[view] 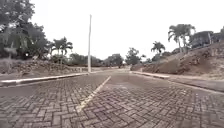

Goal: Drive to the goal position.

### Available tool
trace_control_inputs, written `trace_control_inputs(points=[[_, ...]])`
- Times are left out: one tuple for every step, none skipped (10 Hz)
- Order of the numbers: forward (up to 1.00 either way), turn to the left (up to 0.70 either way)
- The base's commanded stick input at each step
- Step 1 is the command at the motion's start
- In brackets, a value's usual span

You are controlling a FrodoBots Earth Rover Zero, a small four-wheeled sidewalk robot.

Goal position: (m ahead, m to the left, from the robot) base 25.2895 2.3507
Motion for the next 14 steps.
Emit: trace_control_inputs(points=[[1.0, 0.0], [1.0, 0.0], [1.0, 0.0], [1.0, 0.0], [1.0, 0.0], [1.0, 0.0], [1.0, 0.0], [1.0, 0.0], [1.0, 0.0], [1.0, 0.0], [1.0, 0.0], [1.0, 0.0], [1.0, 0.0], [1.0, 0.0]])
